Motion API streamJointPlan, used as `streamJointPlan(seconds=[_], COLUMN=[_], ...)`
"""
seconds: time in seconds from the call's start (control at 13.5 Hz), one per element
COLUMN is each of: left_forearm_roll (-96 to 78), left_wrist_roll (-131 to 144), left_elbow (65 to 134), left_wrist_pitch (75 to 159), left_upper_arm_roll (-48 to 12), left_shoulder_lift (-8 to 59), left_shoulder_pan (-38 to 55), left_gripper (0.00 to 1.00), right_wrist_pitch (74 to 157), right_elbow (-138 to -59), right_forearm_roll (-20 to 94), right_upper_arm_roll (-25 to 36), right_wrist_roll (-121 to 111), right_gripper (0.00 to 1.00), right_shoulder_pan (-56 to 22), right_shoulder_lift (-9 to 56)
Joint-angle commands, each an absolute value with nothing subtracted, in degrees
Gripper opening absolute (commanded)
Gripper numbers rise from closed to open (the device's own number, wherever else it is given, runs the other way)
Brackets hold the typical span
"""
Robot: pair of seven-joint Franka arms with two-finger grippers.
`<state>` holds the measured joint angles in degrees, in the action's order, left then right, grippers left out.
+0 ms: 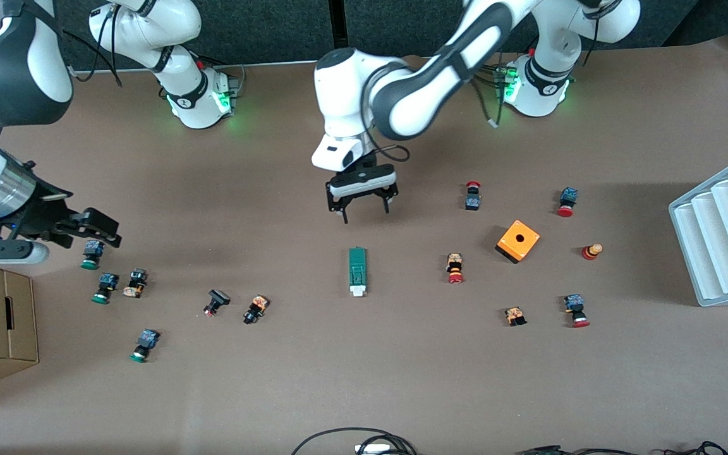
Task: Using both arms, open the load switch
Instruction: 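Move the left gripper over the green load switch, then lower the left gripper above the switch while the right gripper reaches it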
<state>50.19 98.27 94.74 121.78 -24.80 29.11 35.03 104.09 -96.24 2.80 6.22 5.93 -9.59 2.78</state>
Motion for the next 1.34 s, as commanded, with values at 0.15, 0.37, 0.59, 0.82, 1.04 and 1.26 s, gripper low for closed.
streamJointPlan(seconds=[0.15, 0.37, 0.59, 0.82, 1.04, 1.26], left_forearm_roll=[69.2, 81.6, 88.9, 98.0, 100.5, 102.7], left_wrist_roll=[117.1, 123.1, 129.3, 136.4, 138.0, 138.2], left_elbow=[92.5, 92.8, 93.3, 93.3, 92.5, 90.6], left_wrist_pitch=[122.6, 122.7, 122.6, 121.6, 115.4, 113.3], left_upper_arm_roll=[-24.3, -24.3, -24.3, -24.1, -24.0, -23.4], left_shoulder_lift=[37.0, 41.1, 44.2, 48.2, 51.5, 54.6], left_shoulder_pan=[39.1, 39.5, 40.5, 40.8, 42.8, 43.5], left_gripper=[1.00, 1.00, 1.00, 1.00, 1.00, 0.99], right_wrist_pitch=[104.0, 103.9, 104.5, 104.1, 103.6, 101.3], right_elbow=[-94.4, -91.2, -87.1, -82.7, -82.3, -82.0], right_forearm_roll=[5.4, 7.3, 7.3, 8.0, 7.6, 7.5], right_upper_arm_roll=[6.3, 6.2, 6.2, 6.2, 6.7, 7.1], right_wrist_roll=[6.4, 11.5, 16.8, 22.9, 37.3, 50.6], right_gripper=[1.00, 1.00, 1.00, 1.00, 1.00, 1.00], right_shoulder_pan=[-10.0, -12.1, -15.1, -17.8, -21.7, -25.6], right_shoulder_lift=[6.2, 10.1, 16.5, 21.9, 22.9, 23.5])
